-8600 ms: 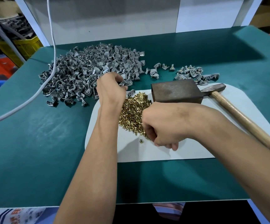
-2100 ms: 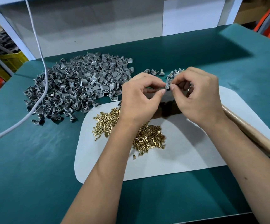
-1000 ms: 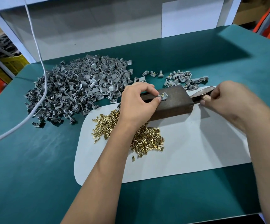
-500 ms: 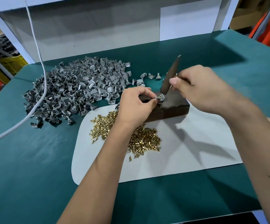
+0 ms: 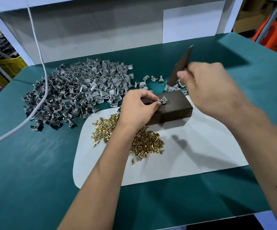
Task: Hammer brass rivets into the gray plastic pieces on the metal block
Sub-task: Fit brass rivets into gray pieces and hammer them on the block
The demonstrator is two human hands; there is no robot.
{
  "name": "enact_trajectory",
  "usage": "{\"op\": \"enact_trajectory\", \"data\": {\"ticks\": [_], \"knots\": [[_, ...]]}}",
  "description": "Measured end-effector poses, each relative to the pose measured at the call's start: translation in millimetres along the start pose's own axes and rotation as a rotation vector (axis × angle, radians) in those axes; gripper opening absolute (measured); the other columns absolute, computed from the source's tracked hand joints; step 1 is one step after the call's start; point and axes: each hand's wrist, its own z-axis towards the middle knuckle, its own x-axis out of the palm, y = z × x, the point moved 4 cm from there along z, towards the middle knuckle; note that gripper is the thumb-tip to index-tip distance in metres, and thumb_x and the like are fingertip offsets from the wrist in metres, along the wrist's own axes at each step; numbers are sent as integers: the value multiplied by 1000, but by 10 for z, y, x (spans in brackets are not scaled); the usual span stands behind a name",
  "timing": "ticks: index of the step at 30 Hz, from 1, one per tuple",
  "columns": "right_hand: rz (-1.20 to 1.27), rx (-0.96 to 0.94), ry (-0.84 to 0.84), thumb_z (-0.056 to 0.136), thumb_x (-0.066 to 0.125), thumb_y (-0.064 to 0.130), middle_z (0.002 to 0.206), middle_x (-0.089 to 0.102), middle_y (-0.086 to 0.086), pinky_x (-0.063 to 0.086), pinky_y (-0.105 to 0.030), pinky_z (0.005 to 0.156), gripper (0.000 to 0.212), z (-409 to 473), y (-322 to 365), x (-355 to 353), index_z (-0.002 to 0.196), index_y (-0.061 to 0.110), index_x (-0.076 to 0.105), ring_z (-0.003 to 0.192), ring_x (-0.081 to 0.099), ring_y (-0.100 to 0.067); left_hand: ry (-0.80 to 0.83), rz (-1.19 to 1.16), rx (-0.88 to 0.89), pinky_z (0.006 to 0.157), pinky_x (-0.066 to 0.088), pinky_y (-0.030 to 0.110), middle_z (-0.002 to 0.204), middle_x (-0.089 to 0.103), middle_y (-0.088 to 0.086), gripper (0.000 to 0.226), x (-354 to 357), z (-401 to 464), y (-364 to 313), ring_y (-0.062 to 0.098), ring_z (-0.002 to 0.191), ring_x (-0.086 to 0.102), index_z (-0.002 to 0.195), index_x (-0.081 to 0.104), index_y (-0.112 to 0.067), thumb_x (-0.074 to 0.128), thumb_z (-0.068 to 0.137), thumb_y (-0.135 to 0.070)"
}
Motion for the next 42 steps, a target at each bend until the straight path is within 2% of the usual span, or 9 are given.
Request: {"op": "enact_trajectory", "data": {"ticks": [6, 11, 15, 20, 24, 29, 34, 37, 42], "knots": [[-112, -55, 232, 107, 42, 41, 96, 65, -15, 39, -39, 69, 22, -65, 150, 238, 93, 26, 49, 81, 51, -38, 26, -21, 18, 81, 43, 2, 100, 70, -10, 15, 0, 1, 5, -15, 92, 62, 79, 78, -21, 82, 81, -8], [29, -68, -62, 106, 44, 42, 80, 58, -12, 38, -38, 63, 27, -85, 124, 73, 100, 20, 58, 71, 50, -39, 5, -8, 20, 73, 42, -2, 86, 66, -27, 11, 10, 25, 43, -11, 90, 64, 75, 78, -21, 83, 80, -12], [-138, -48, 238, 107, 42, 40, 93, 63, -15, 38, -39, 69, 25, -37, 139, 217, 92, 24, 52, 86, 55, -41, 24, -56, 28, 70, 43, -1, 78, 65, -28, 14, 26, 25, 52, -20, 77, 61, 74, 78, -19, 83, 80, -7], [-37, -12, -71, 106, 44, 44, 71, 45, -6, 37, -37, 64, 28, 11, 128, 33, 99, 20, 58, 70, 47, -38, 4, -7, 40, 70, 39, -4, 79, 63, -29, 8, 22, 38, 75, -23, 80, 59, 77, 79, -17, 83, 80, -11], [-140, 14, 232, 107, 41, 41, 84, 54, -11, 36, -38, 69, 26, -32, 107, 249, 92, 24, 52, 80, 50, -39, 12, -64, 45, 68, 41, -2, 72, 59, -28, 13, 32, 24, 53, -25, 69, 56, 76, 78, -15, 83, 81, -5], [-94, 38, -84, 106, 42, 44, 69, 40, -7, 36, -38, 64, 29, 39, 109, 28, 95, 20, 55, 68, 42, -37, 5, 1, 58, 68, 35, -6, 76, 59, -30, 12, 14, 22, 39, -28, 73, 54, 76, 78, -18, 83, 80, -8], [-179, -14, 185, 108, 41, 41, 85, 58, -11, 36, -38, 69, 30, -29, 121, 235, 103, 19, 60, 79, 50, -38, 21, -32, 80, 68, 39, -4, 77, 60, -26, 5, 23, 13, 15, -27, 69, 55, 81, 79, -9, 83, 81, -6], [-180, -5, -3, 106, 43, 44, 65, 35, -2, 35, -38, 64, 31, 26, 115, 88, 101, 19, 60, 69, 40, -35, 21, -11, 81, 68, 37, -5, 78, 61, -27, 5, 15, 21, 24, -28, 70, 54, 82, 79, -11, 83, 81, -8], [-145, -4, 163, 108, 42, 40, 94, 63, -19, 35, -38, 69, 27, -29, 174, 248, 97, 20, 56, 83, 52, -40, 10, -48, 79, 67, 38, -4, 72, 61, -30, 9, 25, 26, 53, -27, 72, 57, 80, 79, -13, 83, 80, -5]]}}
